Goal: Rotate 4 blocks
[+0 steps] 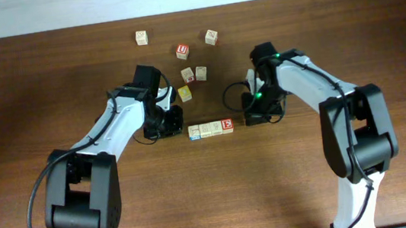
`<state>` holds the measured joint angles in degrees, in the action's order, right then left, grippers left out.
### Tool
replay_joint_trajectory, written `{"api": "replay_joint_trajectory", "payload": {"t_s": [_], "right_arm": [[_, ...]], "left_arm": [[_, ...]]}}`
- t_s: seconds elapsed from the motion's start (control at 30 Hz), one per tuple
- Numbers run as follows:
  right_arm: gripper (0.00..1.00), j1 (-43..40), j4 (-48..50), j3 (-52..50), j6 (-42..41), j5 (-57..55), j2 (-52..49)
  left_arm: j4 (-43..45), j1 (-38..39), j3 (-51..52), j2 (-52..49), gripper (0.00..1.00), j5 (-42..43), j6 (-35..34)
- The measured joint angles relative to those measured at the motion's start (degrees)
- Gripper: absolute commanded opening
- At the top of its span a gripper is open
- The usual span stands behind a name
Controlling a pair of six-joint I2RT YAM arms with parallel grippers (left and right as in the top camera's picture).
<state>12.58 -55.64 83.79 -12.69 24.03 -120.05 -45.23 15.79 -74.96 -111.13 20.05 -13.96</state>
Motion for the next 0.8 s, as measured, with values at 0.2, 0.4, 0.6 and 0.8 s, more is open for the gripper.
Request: {"api": "replay_joint_trajectory", "payload": {"t_s": [0.2,0.4,0.6,0.8], "right_arm": [[0.04,-1.1,2.1,0.0,3.3,3.8,0.0],[0.04,-1.1,3.4,0.0,3.8,4.4,0.0],[0.04,-1.1,4.1,0.0,3.9,4.6,0.0],[0.04,-1.1,4.1,0.0,3.9,4.6,0.0]], "left_arm": [[0.1,0.0,0.0,0.0,0.00,0.6,-1.6],[1.3,0.0,0.0,-2.2,0.00,1.1,-5.5],[2.6,0.8,0.0,-2.3,0.00,2.1,-5.6],[2.6,0.8,0.0,-2.3,0.00,2.1,-5.6]]}}
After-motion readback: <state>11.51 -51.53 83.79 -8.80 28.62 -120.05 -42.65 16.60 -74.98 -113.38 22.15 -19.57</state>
